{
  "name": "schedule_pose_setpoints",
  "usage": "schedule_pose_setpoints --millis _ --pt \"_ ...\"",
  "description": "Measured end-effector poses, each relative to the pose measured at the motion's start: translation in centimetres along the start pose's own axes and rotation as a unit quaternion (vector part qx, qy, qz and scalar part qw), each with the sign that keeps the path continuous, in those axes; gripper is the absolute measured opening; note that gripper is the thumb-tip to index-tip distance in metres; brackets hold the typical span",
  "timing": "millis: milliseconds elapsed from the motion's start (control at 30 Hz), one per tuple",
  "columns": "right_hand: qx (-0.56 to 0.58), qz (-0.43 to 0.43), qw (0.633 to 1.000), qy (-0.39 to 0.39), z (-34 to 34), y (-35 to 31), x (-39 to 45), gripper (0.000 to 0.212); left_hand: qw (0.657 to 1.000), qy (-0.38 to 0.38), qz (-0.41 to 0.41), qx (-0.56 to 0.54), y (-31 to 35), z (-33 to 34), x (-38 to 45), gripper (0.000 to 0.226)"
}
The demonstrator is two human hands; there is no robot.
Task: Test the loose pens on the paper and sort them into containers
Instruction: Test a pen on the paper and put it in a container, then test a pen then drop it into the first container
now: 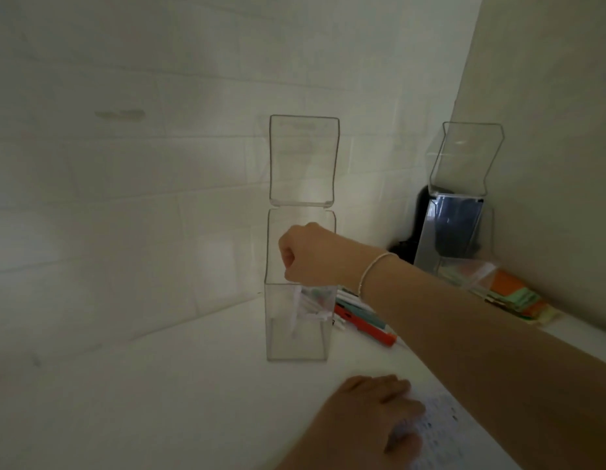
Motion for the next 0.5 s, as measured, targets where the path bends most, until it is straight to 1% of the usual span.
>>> schedule_pose_setpoints --millis 33,67,100,133,167,200,233,267,300,367,433,500 --pt "0.005 0.001 1.0 0.001 -0.4 0.2 -0.1 0.015 1.0 0.005 -0.002 -0.002 0.1 -0.1 0.0 0.045" --pt "0.022 0.004 1.0 0.018 -1.3 0.5 -0.5 0.02 1.0 0.009 -0.003 -0.004 0.1 -0.1 0.0 0.043" --pt "0.052 0.013 0.996 0.073 -2.8 1.0 -1.1 0.021 1.0 0.012 -0.004 -0.009 0.2 -0.3 -0.1 0.042" --pt "0.092 0.032 0.981 0.17 -4.9 2.0 -2.0 0.02 1.0 0.013 -0.003 -0.014 0.4 -0.4 -0.1 0.041" --pt "0.134 0.062 0.945 0.292 -7.0 3.5 -3.6 0.019 1.0 0.014 -0.003 -0.014 0.4 -0.4 -0.2 0.041" --pt "0.177 0.099 0.891 0.406 -8.2 5.3 -5.5 0.018 1.0 0.013 -0.004 -0.014 0.4 -0.4 -0.2 0.041" --pt "0.215 0.138 0.842 0.475 -8.1 7.2 -7.2 0.018 1.0 0.013 -0.005 -0.014 0.3 -0.4 -0.2 0.041" --pt "0.24 0.18 0.819 0.489 -6.8 9.0 -7.8 0.018 1.0 0.014 -0.005 -0.014 0.3 -0.4 -0.2 0.041" --pt "0.251 0.219 0.826 0.454 -4.7 10.3 -7.7 0.017 1.0 0.017 -0.003 -0.013 0.3 -0.3 -0.2 0.042" --pt "0.213 0.273 0.888 0.303 0.8 11.9 -6.3 0.013 1.0 0.026 -0.001 -0.007 0.2 -0.3 -0.3 0.043" --pt "0.112 0.264 0.945 0.159 5.5 11.9 -5.6 0.008 0.999 0.045 0.005 -0.002 0.3 -0.5 -0.4 0.045" --pt "0.016 0.222 0.973 0.055 8.4 10.8 -5.5 0.013 0.998 0.06 0.01 -0.003 0.5 -0.7 -0.5 0.044"
Point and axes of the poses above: each hand's wrist, its own x-axis towards the middle knuckle, its own z-axis out of the palm, y = z × x, the point moved 9 cm from there along x, towards the middle knuckle, and after that the axes turned 13 degrees about -x, right-handed, at the moved point
